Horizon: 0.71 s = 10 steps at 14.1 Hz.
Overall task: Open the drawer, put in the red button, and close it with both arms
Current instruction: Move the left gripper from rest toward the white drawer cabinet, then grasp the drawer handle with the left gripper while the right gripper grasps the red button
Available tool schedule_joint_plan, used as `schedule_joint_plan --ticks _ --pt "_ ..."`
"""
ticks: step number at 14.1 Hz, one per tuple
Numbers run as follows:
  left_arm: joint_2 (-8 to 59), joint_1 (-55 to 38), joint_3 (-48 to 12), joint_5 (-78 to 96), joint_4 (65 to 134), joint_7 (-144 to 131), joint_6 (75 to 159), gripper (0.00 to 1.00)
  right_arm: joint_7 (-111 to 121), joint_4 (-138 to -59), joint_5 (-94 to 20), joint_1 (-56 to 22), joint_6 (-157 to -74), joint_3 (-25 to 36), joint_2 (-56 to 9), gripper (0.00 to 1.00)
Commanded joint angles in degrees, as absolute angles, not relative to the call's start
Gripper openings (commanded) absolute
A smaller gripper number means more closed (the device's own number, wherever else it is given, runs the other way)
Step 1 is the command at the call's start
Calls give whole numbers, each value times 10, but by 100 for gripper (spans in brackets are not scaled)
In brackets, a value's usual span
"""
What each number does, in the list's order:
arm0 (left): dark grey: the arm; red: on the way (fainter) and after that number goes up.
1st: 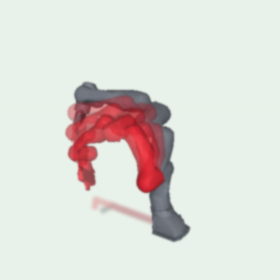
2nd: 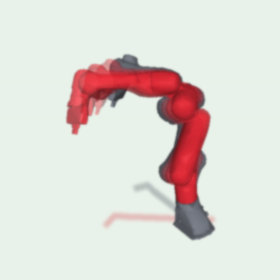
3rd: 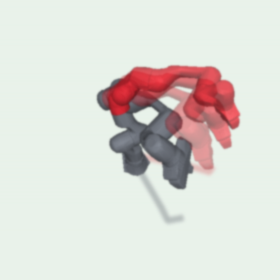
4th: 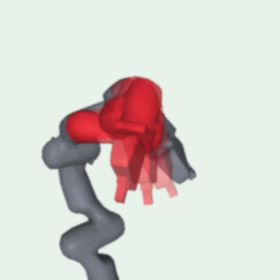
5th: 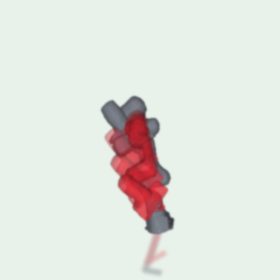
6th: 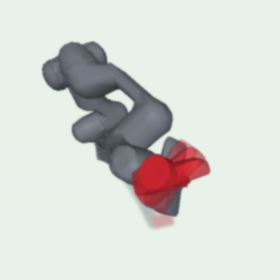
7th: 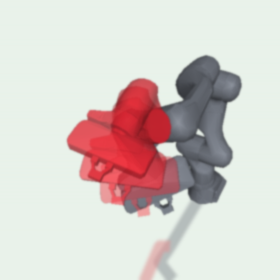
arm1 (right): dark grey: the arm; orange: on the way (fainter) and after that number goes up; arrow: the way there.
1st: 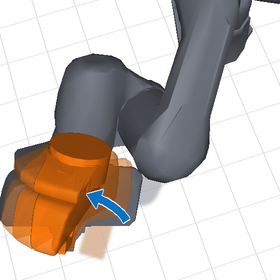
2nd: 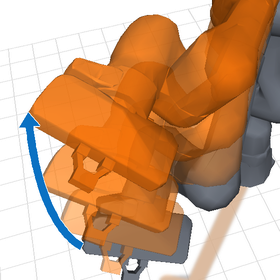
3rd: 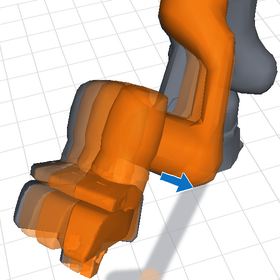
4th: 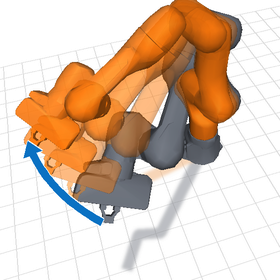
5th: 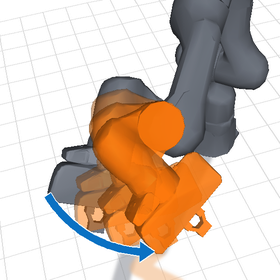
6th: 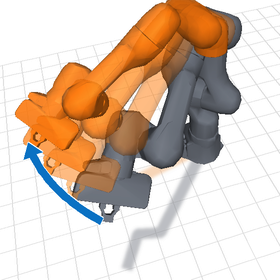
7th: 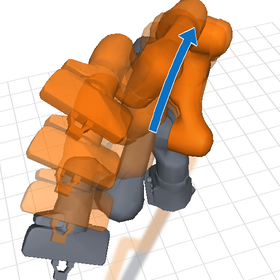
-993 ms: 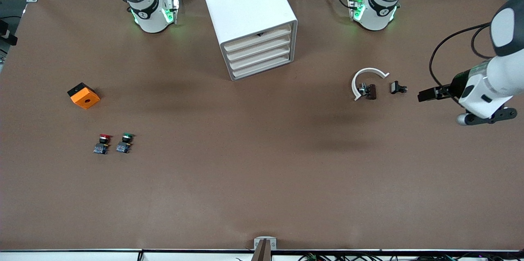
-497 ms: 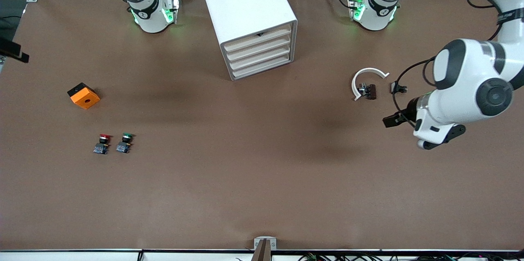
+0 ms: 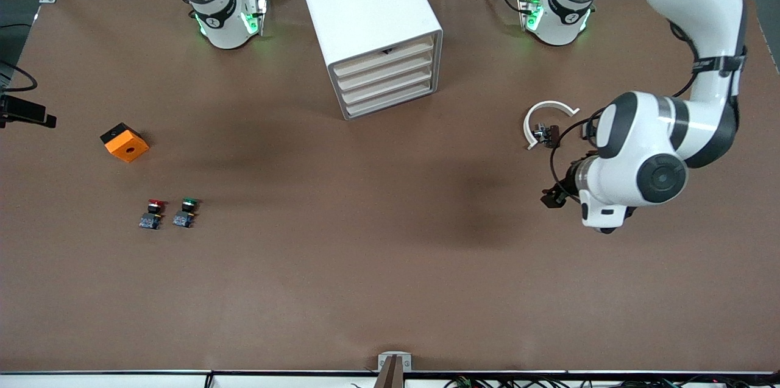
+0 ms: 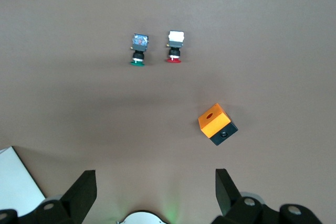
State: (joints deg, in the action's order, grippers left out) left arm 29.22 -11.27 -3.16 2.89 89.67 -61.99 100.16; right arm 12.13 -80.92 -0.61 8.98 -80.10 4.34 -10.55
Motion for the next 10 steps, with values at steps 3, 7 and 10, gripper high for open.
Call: schedule_joint_plan --ticks 3,7,10 --pt "403 -123 -58 67 822 -772 921 100 100 -830 52 101 -864 36 -127 100" --pt "427 -113 -58 175 822 -773 872 100 75 -919 47 112 -1033 36 -166 100" --pt "439 -104 -58 226 823 -816 863 100 74 -925 -10 122 -1113 36 -234 100"
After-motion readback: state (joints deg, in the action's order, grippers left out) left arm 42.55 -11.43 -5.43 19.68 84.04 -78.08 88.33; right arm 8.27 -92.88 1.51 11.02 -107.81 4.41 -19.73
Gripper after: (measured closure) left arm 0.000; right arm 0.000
